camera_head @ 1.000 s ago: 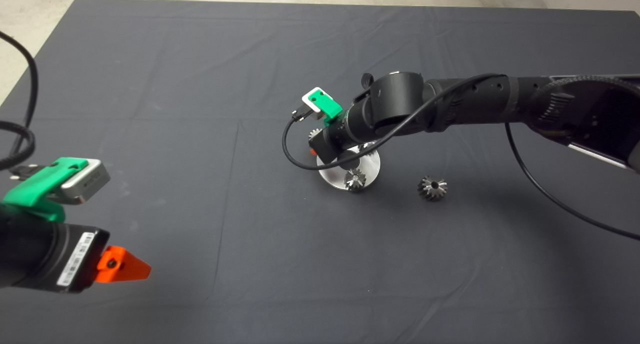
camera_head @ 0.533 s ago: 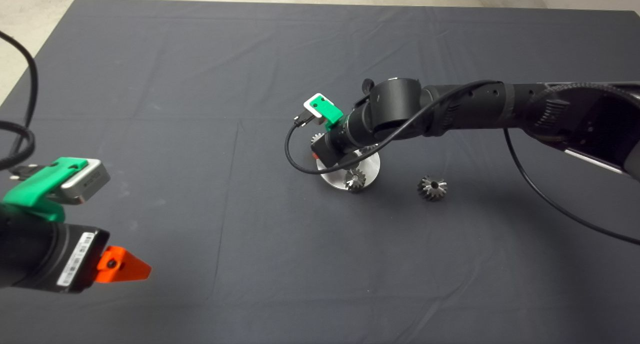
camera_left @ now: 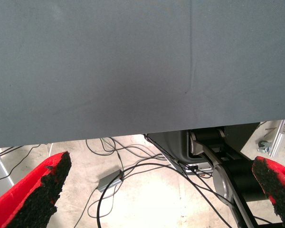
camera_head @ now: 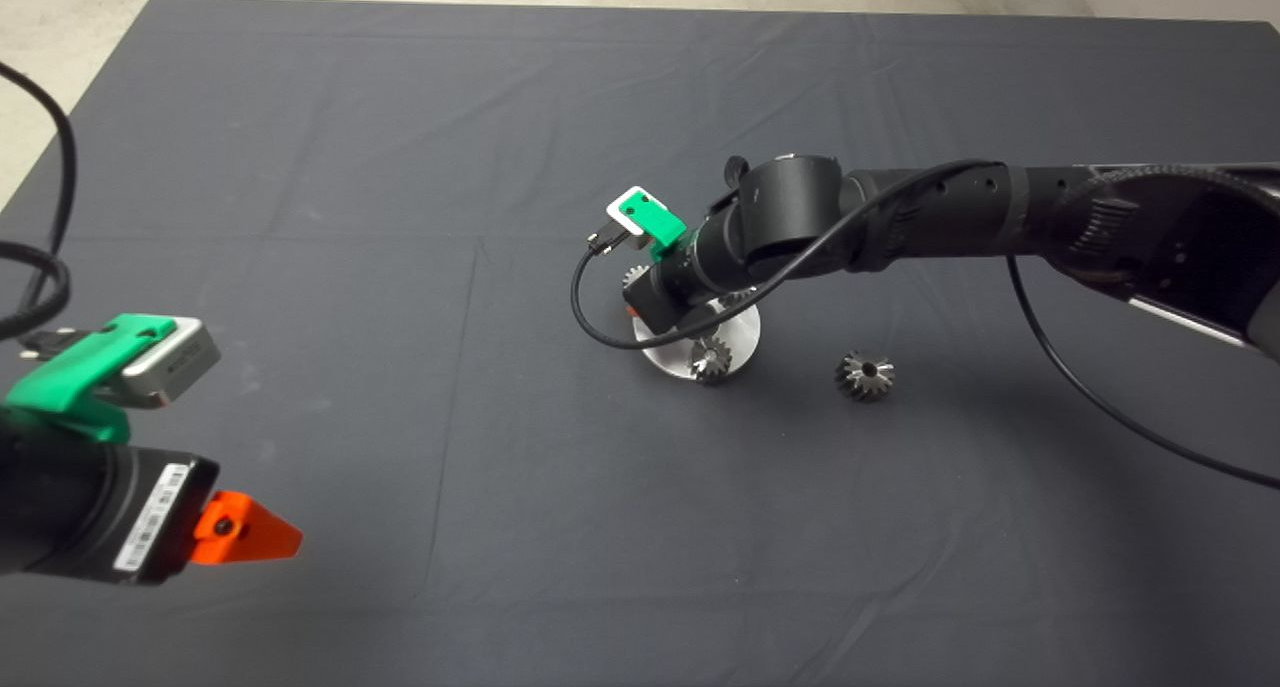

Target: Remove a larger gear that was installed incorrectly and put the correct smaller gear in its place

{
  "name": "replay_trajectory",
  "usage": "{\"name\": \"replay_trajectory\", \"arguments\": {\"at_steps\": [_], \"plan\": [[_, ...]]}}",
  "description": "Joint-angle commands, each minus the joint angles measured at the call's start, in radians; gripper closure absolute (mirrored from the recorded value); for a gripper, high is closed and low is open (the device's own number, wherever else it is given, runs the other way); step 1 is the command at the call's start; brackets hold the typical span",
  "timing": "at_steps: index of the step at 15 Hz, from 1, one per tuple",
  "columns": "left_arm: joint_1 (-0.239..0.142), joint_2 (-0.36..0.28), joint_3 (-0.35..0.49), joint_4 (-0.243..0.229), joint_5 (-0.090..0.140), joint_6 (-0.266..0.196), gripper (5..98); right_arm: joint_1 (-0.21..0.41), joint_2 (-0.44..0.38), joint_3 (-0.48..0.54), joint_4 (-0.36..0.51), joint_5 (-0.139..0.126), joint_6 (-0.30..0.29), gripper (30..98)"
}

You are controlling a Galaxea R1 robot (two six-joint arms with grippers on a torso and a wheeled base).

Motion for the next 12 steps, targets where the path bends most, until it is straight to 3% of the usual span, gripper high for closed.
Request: {"name": "replay_trajectory", "arguments": {"at_steps": [1, 12], "plan": [[-0.007, -0.003, 0.009, -0.016, 0.003, -0.006, 5.5, 0.028, -0.007, 0.000, 0.011, -0.034, -0.007, 89.5], [-0.007, -0.004, 0.009, -0.016, 0.003, -0.006, 5.5, 0.025, -0.009, 0.001, 0.010, -0.034, -0.003, 89.5]]}}
